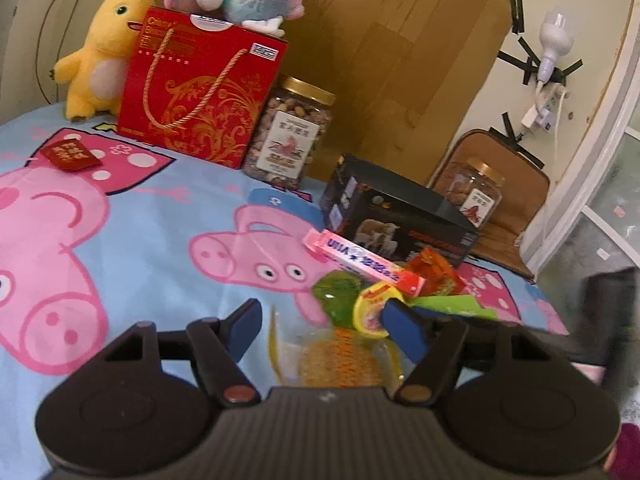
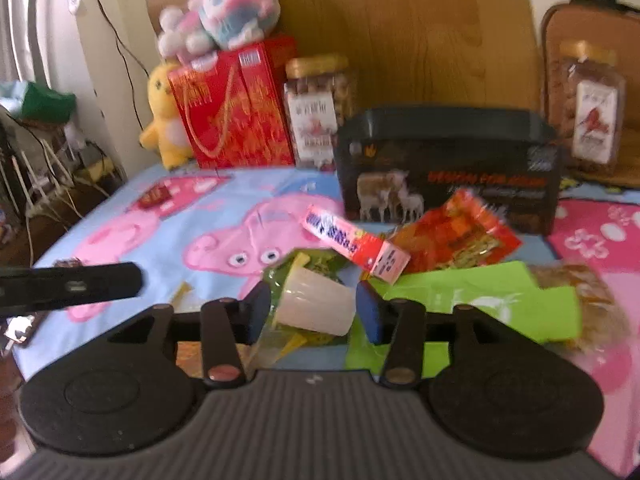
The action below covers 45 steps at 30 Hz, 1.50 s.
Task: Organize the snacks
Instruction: 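Reach the right gripper to the white cup and close on it, then carry the white cup with the right gripper into the black box, release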
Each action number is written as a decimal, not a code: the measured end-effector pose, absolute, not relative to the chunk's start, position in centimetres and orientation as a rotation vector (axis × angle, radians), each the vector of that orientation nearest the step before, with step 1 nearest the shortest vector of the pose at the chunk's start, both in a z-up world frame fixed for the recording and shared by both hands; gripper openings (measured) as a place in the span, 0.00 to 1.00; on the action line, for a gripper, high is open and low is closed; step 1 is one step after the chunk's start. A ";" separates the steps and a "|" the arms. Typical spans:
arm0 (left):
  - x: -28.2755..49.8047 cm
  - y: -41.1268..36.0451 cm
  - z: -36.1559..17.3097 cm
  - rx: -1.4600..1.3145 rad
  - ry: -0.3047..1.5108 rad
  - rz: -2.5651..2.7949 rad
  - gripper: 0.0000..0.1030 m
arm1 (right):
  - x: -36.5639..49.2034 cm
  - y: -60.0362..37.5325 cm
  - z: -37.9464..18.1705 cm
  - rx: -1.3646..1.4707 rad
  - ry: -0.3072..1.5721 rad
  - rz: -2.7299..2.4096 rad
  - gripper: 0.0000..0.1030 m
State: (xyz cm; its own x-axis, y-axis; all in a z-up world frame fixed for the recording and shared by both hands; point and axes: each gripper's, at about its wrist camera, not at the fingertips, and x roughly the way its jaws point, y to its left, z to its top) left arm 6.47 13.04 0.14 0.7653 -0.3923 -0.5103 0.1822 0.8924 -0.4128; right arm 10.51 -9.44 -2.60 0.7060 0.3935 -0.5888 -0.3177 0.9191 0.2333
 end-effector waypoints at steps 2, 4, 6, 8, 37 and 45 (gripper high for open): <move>6.7 12.6 0.3 -0.350 0.633 -0.333 0.67 | 11.0 -9.5 -3.4 0.138 0.704 0.393 0.47; 7.1 11.7 0.4 -0.336 0.642 -0.357 0.67 | 10.2 -9.8 -3.0 0.146 0.694 0.392 0.47; 7.4 10.4 0.5 -0.320 0.648 -0.398 0.67 | 8.8 -10.5 -2.5 0.156 0.674 0.393 0.47; 7.4 8.6 0.7 -0.297 0.652 -0.453 0.67 | 7.0 -11.2 -1.9 0.122 0.624 0.364 0.47; 16.4 -1.6 6.0 -0.207 0.618 -0.625 0.34 | 9.5 -15.1 2.0 0.001 0.374 0.296 0.47; 25.8 -4.5 4.0 -0.241 0.711 -0.538 0.36 | 20.2 -16.0 1.7 0.021 0.464 0.219 0.48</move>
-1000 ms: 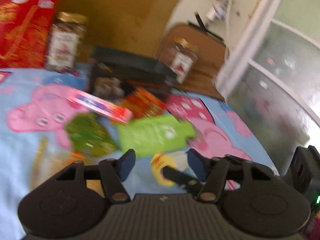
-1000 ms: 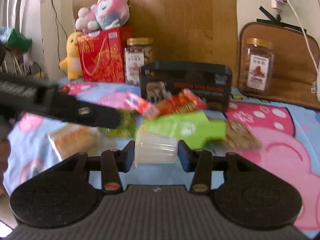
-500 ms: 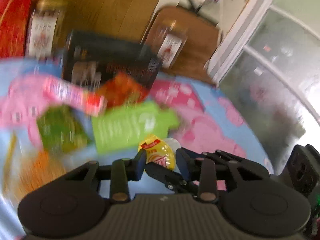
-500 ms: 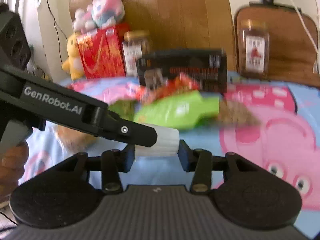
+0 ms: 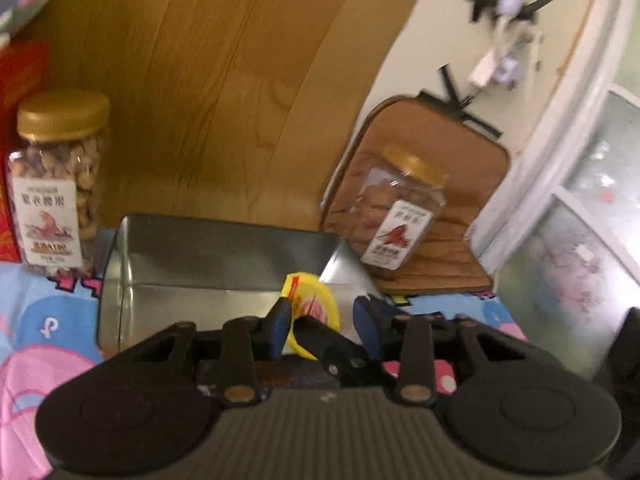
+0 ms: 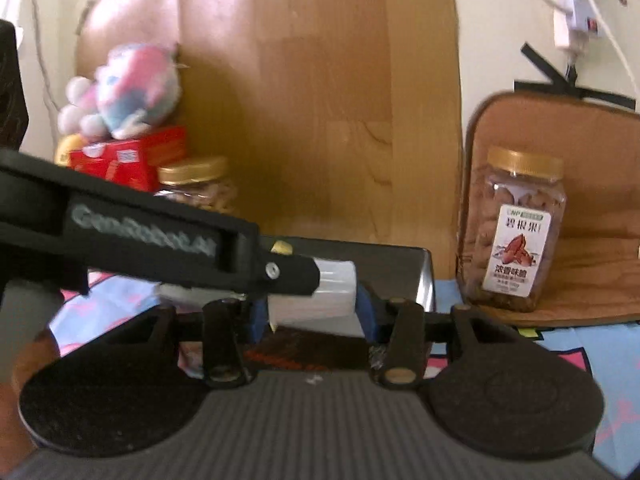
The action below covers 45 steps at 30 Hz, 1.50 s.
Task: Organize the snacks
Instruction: 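Carry the white cup with the right gripper into the black box, release, then roll the right gripper and grasp the green pouch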
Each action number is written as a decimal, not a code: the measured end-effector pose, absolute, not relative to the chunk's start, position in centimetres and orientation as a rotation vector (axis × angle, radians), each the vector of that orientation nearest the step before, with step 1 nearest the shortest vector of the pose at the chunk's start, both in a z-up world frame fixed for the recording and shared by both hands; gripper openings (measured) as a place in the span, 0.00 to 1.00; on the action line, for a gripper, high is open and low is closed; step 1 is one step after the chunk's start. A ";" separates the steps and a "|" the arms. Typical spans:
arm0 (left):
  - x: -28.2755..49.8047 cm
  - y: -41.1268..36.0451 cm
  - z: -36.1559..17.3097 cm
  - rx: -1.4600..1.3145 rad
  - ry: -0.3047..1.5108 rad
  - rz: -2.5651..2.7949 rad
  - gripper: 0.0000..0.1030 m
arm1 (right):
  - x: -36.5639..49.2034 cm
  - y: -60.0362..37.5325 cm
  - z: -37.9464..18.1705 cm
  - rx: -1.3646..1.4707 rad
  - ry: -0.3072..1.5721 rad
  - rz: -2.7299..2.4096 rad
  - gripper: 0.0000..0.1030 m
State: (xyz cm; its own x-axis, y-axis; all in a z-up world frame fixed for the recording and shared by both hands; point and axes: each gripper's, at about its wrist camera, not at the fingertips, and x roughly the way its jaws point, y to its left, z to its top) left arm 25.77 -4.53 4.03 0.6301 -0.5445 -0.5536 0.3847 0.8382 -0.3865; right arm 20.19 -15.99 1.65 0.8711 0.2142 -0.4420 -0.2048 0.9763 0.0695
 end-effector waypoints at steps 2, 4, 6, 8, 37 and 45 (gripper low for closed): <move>26.1 -4.6 3.5 -0.235 0.724 -0.517 0.38 | 20.4 -16.1 1.5 -0.004 0.487 0.217 0.50; 25.6 -3.9 3.5 -0.259 0.729 -0.530 0.38 | 19.1 -16.5 1.5 -0.012 0.480 0.219 0.50; 24.1 -2.7 3.8 -0.274 0.701 -0.541 0.38 | 16.6 -17.6 1.5 -0.004 0.449 0.223 0.50; 22.4 -1.3 4.0 -0.282 0.680 -0.538 0.38 | 14.7 -18.9 1.1 0.041 0.460 0.247 0.50; 12.0 2.9 -1.2 -0.344 0.805 -0.488 0.53 | 4.0 -25.8 -2.9 0.541 0.652 0.267 0.26; 12.3 2.5 -2.6 -0.339 0.847 -0.479 0.53 | 6.0 -22.0 -4.7 0.591 0.734 0.352 0.23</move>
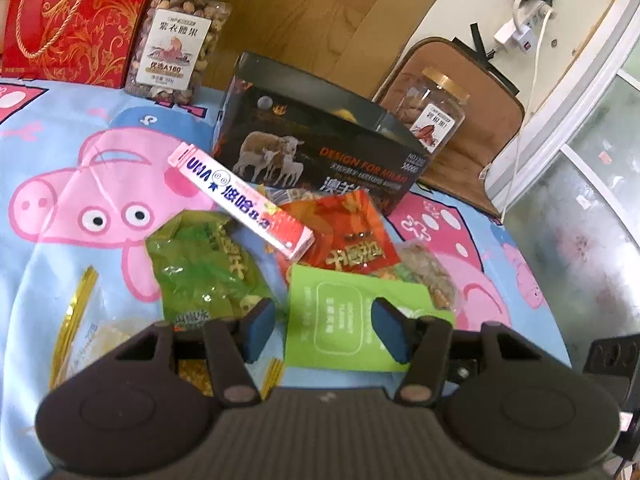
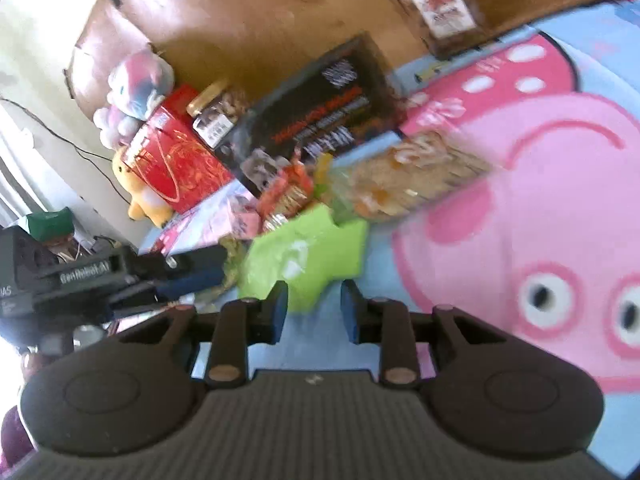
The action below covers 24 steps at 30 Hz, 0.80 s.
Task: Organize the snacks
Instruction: 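Roll the right gripper and grasp the green pouch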
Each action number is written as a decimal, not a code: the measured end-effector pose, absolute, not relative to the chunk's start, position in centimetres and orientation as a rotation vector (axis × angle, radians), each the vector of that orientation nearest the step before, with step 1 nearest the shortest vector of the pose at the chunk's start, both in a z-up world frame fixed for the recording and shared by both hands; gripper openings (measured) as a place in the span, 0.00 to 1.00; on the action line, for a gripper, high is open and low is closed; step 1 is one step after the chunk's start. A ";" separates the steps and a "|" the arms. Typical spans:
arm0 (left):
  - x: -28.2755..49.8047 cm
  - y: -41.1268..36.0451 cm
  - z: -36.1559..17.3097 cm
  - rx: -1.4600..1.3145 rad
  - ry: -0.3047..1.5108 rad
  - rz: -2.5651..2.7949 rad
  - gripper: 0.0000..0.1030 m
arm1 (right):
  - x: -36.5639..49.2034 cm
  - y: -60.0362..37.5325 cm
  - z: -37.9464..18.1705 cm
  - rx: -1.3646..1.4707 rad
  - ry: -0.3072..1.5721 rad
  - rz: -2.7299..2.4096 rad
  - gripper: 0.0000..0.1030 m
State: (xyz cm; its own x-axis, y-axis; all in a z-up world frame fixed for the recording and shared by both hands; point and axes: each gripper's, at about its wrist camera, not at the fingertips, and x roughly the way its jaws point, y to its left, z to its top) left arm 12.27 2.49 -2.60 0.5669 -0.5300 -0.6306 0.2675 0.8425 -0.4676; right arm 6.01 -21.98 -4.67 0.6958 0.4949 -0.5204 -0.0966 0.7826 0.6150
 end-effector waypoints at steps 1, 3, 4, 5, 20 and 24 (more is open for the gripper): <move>12.2 2.5 -2.6 -0.337 0.846 -0.480 0.53 | 6.4 -21.7 -4.8 0.600 0.747 0.354 0.17; 12.0 2.5 -2.5 -0.336 0.847 -0.492 0.56 | 6.6 -22.1 -5.0 0.669 0.760 0.363 0.12; 11.9 2.4 -2.5 -0.337 0.846 -0.500 0.62 | 6.5 -22.7 -5.1 0.716 0.762 0.378 0.09; 11.7 2.3 -2.5 -0.334 0.843 -0.505 0.65 | 6.4 -23.3 -5.2 0.767 0.769 0.389 0.08; 10.3 -0.1 -2.8 -0.382 0.865 -0.622 0.72 | 4.5 -27.8 -5.7 1.140 0.801 0.384 0.05; 10.1 -0.2 -2.9 -0.399 0.864 -0.646 0.72 | 4.8 -27.5 -7.0 1.150 0.841 0.372 0.09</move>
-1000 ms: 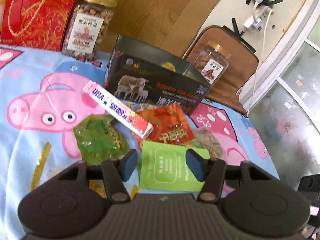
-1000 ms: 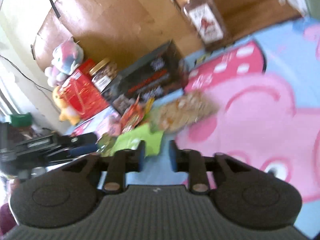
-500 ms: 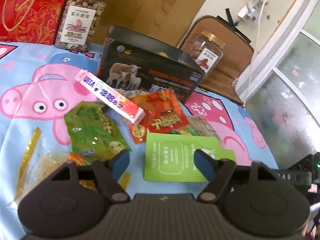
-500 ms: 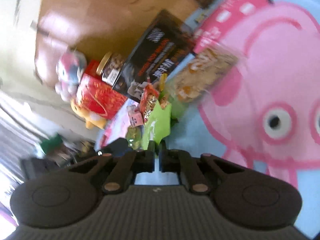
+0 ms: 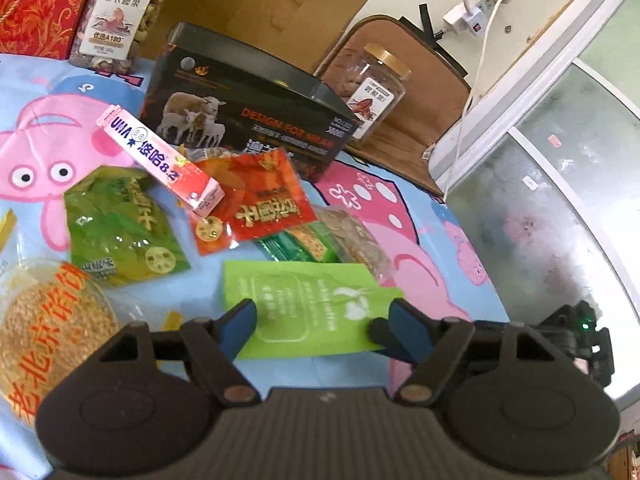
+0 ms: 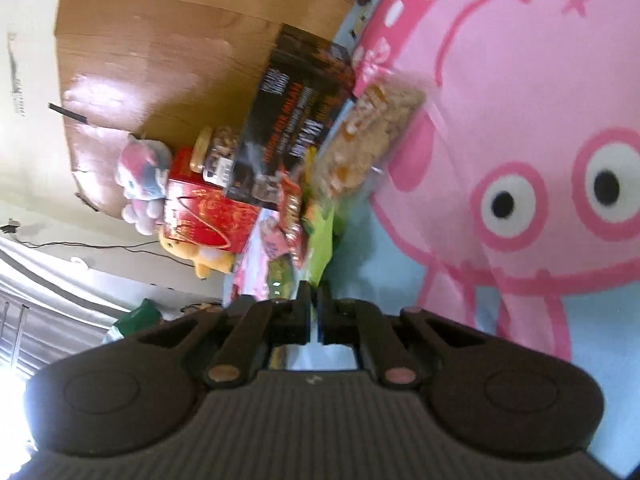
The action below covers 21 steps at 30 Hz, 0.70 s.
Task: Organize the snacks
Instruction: 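Roll the right gripper and grasp the green pouch, then carry the green pouch with the right gripper into the black box, release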
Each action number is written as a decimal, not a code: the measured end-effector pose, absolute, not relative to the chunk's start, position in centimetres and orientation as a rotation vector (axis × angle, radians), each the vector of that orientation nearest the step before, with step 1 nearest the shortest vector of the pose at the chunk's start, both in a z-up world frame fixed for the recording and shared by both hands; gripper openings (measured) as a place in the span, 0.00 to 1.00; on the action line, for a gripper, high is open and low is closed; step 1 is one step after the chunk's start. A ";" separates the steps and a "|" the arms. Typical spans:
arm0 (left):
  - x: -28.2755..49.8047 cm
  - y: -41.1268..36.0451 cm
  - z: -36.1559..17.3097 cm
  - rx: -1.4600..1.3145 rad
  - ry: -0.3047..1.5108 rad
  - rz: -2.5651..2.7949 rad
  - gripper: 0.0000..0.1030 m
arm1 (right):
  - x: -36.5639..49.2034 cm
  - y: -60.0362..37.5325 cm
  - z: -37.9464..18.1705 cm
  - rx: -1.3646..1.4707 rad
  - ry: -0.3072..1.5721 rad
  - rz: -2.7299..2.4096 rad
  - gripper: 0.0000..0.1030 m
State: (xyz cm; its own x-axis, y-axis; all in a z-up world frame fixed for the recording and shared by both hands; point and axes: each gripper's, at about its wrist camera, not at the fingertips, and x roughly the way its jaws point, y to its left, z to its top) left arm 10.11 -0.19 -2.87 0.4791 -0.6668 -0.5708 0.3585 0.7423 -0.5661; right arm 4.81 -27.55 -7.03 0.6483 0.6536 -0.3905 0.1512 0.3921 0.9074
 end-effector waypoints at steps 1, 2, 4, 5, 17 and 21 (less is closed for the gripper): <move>10.1 -0.3 -2.9 -0.390 0.865 -0.642 0.72 | 4.9 -27.4 -7.2 1.146 0.846 0.355 0.10; 10.1 -0.3 -3.0 -0.383 0.864 -0.641 0.72 | 5.1 -27.3 -7.3 1.143 0.845 0.353 0.13; 9.9 -0.4 -3.0 -0.373 0.857 -0.646 0.72 | 5.4 -26.9 -7.5 1.131 0.847 0.347 0.20; 9.8 -0.3 -3.0 -0.372 0.856 -0.646 0.72 | 5.6 -26.7 -7.5 1.125 0.843 0.340 0.20; 10.6 3.8 -2.7 -0.601 0.878 -0.658 0.75 | 4.4 -29.5 -8.8 1.506 0.760 0.524 0.05; 10.8 3.1 -2.6 -0.683 0.873 -0.731 0.65 | 4.3 -30.0 -8.1 1.540 0.727 0.563 0.05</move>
State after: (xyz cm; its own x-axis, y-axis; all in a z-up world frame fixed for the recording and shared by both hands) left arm 10.83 3.10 -2.64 0.4412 -0.7915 -0.4229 0.2776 0.5685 -0.7744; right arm 4.25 -30.02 -8.13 0.6789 0.7312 -0.0665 0.1188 -0.0200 0.9927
